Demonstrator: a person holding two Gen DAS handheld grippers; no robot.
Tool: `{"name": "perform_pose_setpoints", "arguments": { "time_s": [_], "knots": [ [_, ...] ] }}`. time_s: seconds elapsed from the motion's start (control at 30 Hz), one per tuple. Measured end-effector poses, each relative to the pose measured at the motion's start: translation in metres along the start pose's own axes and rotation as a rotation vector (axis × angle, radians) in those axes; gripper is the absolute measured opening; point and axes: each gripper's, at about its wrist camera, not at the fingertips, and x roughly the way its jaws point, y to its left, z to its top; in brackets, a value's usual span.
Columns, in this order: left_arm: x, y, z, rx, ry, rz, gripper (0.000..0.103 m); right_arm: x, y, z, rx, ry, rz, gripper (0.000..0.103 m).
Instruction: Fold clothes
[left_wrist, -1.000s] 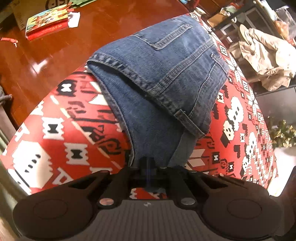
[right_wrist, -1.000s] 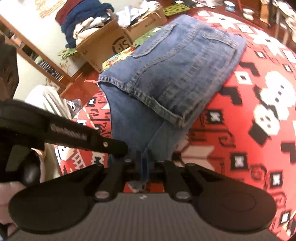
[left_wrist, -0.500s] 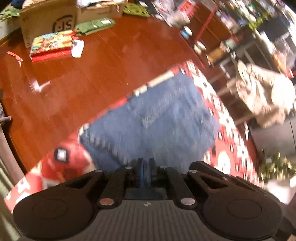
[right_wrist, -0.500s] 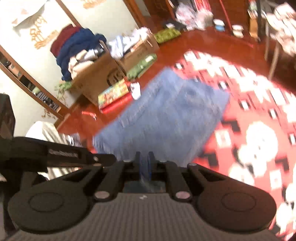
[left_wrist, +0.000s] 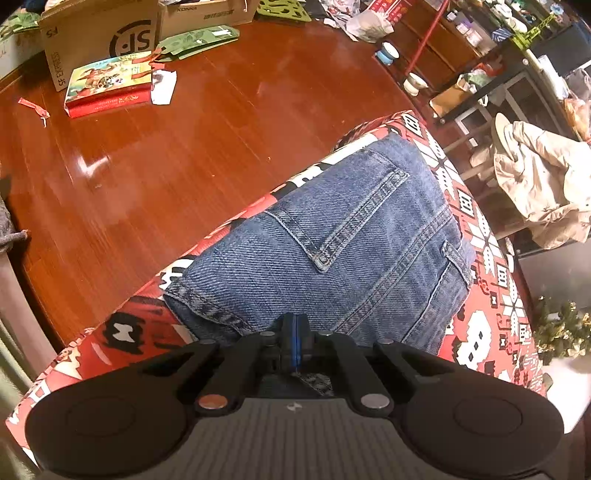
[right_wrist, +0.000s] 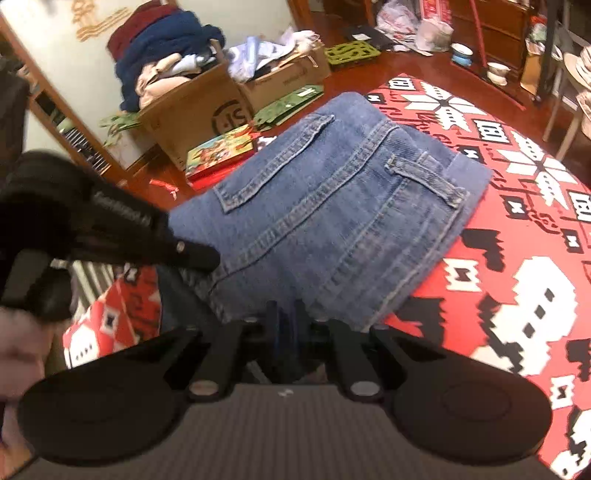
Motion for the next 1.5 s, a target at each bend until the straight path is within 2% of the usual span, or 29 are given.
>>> {"name": "perform_pose_setpoints", "arguments": {
  "time_s": [0.07,0.17,0.23,0.33,0.43,0.5,0.6,0.8,0.87,0.93,1.07,1.13,1.27,1.37,1.43,1.5],
  "knots": [
    [-0.005,-0.001,0.000,-0.008,-0.006,-0.008,0.004,-0.009,-0.005,0.008,0.000,-0.021,-0.002,0.010],
    [-0.011,-0.005,0.002,-0.016,-0.028,-0.022,0.004,-0.022,-0.012,0.021,-0.001,-0.053,-0.005,0.012],
    [-0.011,-0.006,0.005,-0.019,-0.041,-0.020,0.004,-0.013,-0.015,0.045,-0.023,-0.096,-0.019,0.012],
    [-0.005,0.000,0.004,-0.039,-0.040,0.012,0.004,0.013,-0.019,0.076,-0.059,-0.148,-0.084,0.012],
    [0.000,0.007,0.002,-0.059,-0.034,0.016,0.004,0.046,-0.031,0.092,-0.091,-0.113,-0.140,0.012],
    [0.001,0.008,0.000,-0.052,-0.028,0.014,0.003,0.065,-0.042,0.092,-0.099,-0.083,-0.175,0.009],
    [0.000,0.008,-0.002,-0.048,-0.021,0.012,0.003,0.071,-0.054,0.091,-0.122,-0.100,-0.171,0.010],
    [-0.008,0.004,-0.004,-0.039,-0.035,0.001,0.003,0.052,-0.050,0.101,-0.096,-0.129,-0.136,0.012],
    [-0.006,0.004,-0.008,-0.029,-0.035,0.005,0.004,0.052,-0.040,0.102,-0.117,-0.135,-0.091,0.012],
    [-0.003,0.005,-0.010,-0.015,-0.040,0.003,0.005,0.058,-0.031,0.099,-0.158,-0.139,-0.100,0.012],
    [-0.002,0.006,-0.014,0.035,-0.057,-0.011,0.005,0.076,-0.042,0.101,-0.113,-0.161,-0.159,0.016],
    [-0.004,0.006,-0.017,0.072,-0.074,-0.016,0.005,0.079,-0.055,0.104,-0.052,-0.178,-0.188,0.018],
    [-0.008,0.010,-0.024,0.105,-0.118,-0.033,0.005,0.059,-0.074,0.100,0.053,-0.252,-0.175,0.018],
    [-0.014,0.012,-0.032,0.115,-0.160,-0.055,0.012,0.036,-0.066,0.081,0.045,-0.271,-0.161,0.018],
    [-0.022,0.010,-0.041,0.137,-0.205,-0.057,0.017,0.020,-0.060,0.069,0.039,-0.282,-0.152,0.022],
    [-0.030,0.006,-0.052,0.164,-0.251,-0.049,0.033,0.006,-0.053,0.054,0.032,-0.290,-0.139,0.025]
  ]
}}
